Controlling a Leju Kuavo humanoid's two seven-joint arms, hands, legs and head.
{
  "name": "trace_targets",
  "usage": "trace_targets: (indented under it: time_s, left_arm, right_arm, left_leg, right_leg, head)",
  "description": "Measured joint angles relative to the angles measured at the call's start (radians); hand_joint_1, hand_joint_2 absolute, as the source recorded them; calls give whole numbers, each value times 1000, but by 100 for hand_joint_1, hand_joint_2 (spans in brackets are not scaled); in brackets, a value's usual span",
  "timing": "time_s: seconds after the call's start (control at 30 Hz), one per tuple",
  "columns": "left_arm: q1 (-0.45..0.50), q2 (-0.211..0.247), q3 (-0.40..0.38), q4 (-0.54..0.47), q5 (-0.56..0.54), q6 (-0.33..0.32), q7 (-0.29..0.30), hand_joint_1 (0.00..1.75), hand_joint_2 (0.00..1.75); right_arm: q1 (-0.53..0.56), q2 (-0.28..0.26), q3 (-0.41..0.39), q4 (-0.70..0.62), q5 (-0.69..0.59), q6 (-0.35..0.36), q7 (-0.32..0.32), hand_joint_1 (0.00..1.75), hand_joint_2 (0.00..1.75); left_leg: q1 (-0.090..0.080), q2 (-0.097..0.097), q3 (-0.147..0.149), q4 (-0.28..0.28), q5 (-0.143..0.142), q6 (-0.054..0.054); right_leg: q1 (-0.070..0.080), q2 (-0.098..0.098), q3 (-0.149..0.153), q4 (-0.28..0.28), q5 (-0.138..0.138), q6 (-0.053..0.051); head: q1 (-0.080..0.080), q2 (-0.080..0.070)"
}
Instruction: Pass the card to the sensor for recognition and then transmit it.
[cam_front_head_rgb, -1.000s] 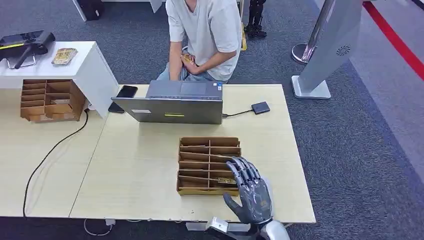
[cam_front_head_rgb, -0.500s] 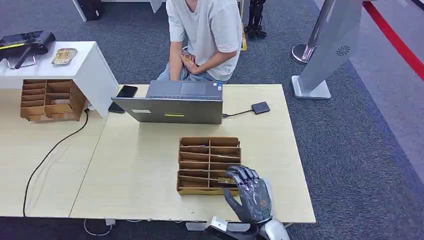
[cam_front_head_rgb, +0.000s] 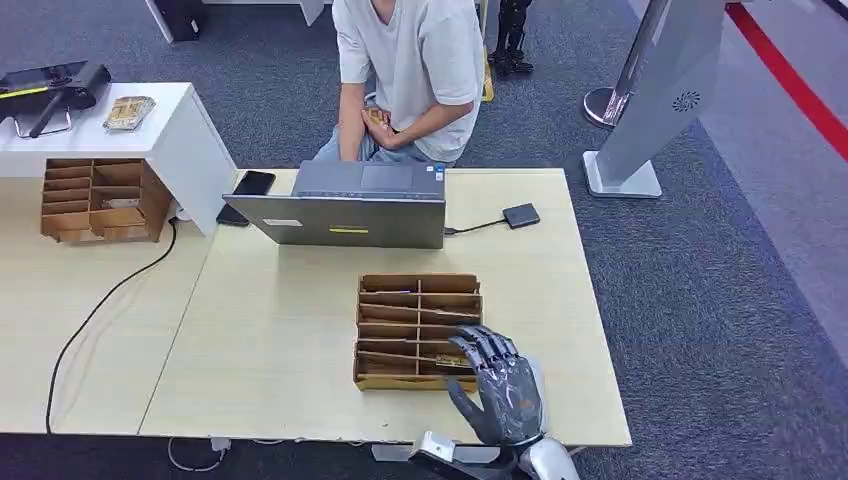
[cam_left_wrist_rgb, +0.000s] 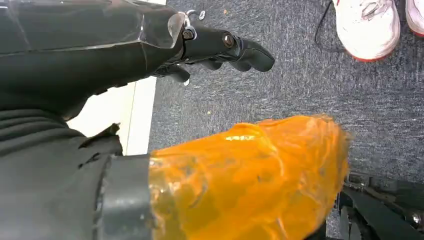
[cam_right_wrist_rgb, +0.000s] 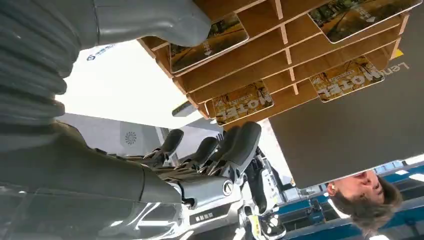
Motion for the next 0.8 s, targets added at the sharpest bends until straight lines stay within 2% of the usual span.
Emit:
trace_targets:
  time_s: [0.8]
  left_arm:
    - [0,0,0,0,3,0,-1,0,0]
  right_arm:
    - [2,3,0,5,-2,2,1,56,175]
  left_leg:
    - [0,0,0,0,0,0]
  right_leg:
    - [0,0,0,0,0,0]
  head:
    - [0,0]
